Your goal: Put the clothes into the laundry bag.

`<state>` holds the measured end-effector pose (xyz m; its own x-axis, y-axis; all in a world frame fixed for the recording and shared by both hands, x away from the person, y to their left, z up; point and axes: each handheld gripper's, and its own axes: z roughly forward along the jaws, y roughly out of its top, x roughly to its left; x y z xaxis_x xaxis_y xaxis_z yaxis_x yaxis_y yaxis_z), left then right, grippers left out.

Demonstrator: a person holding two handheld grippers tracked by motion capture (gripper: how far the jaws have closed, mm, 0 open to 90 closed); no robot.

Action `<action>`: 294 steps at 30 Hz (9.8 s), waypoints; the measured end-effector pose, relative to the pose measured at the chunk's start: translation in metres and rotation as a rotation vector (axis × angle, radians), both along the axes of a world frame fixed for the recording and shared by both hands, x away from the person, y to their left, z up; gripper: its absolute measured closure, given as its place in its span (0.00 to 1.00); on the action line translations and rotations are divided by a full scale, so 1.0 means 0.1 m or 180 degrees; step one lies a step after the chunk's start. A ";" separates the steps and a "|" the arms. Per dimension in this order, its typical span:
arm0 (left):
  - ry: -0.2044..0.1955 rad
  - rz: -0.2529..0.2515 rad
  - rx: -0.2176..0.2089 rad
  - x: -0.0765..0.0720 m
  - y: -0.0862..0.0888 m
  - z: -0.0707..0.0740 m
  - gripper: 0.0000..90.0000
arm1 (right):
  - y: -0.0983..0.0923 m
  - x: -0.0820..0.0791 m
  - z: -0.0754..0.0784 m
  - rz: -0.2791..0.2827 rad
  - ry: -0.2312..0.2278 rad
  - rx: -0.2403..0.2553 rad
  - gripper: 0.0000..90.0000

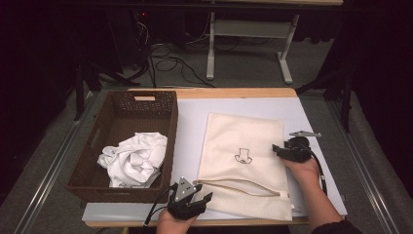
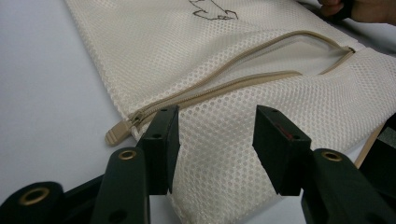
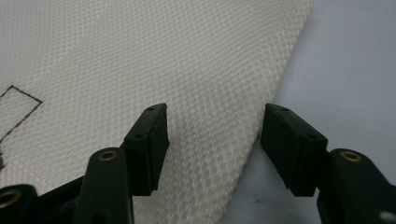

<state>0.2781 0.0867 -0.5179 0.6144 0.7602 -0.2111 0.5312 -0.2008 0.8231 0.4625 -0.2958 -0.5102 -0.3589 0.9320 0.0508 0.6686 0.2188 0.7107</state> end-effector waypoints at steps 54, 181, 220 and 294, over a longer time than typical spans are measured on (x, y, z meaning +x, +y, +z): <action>-0.0292 0.0053 0.0392 0.25 -0.15 0.15 0.03 | -0.11 -1.53 0.29 0.0374 -0.0876 0.0218 0.00; 0.0297 0.1351 0.0606 0.93 1.93 0.85 0.01 | -0.09 -1.48 0.22 0.0459 -0.0976 0.0092 0.00; 0.1962 0.0670 0.1807 1.29 1.59 0.33 0.36 | -0.10 -1.46 0.23 0.0430 -0.0979 0.0156 0.00; -0.2357 0.1802 -0.0042 0.19 1.77 1.52 0.83 | -0.08 -1.48 0.25 0.0403 -0.1041 0.0231 0.00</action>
